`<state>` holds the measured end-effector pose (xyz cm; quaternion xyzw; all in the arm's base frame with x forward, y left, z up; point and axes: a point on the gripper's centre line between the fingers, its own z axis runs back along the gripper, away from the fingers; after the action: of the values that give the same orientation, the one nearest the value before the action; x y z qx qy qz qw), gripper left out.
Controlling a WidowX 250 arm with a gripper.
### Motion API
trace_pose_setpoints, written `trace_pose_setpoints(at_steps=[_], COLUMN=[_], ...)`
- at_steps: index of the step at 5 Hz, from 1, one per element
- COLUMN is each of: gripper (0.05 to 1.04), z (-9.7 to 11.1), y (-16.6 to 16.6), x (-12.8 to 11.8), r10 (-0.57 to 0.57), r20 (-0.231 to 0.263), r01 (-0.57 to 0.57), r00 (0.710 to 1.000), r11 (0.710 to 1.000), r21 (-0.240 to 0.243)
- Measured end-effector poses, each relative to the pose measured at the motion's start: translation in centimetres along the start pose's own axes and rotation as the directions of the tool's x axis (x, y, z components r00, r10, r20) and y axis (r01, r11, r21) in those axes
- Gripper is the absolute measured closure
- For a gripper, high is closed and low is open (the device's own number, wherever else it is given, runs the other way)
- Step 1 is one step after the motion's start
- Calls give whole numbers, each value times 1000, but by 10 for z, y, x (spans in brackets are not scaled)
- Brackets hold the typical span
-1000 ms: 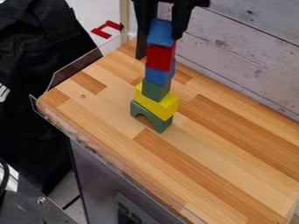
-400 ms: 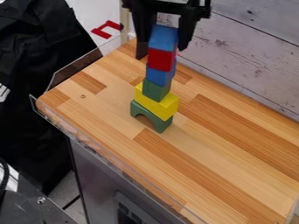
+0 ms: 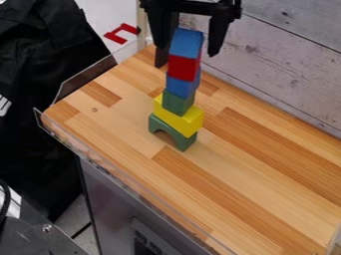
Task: Put the blue triangle on top of the tower
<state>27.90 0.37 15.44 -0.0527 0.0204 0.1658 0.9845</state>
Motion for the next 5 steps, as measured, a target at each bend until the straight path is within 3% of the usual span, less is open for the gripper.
trace_pose_setpoints(at_steps=[1, 2, 3, 4, 5], gripper=[83, 83, 83, 83, 83], z=[27, 49, 74, 28, -5], y=[-7, -28, -40, -83, -124], x=[-1, -7, -36, -38, -64], r10=[-10, -71, -175, -345, -437], r20=[78, 106, 82, 63, 8], r01=[10, 65, 163, 335, 433], r00=[997, 992, 981, 936, 899], r11=[1000, 996, 978, 932, 893], r21=[5, 61, 130, 137, 126])
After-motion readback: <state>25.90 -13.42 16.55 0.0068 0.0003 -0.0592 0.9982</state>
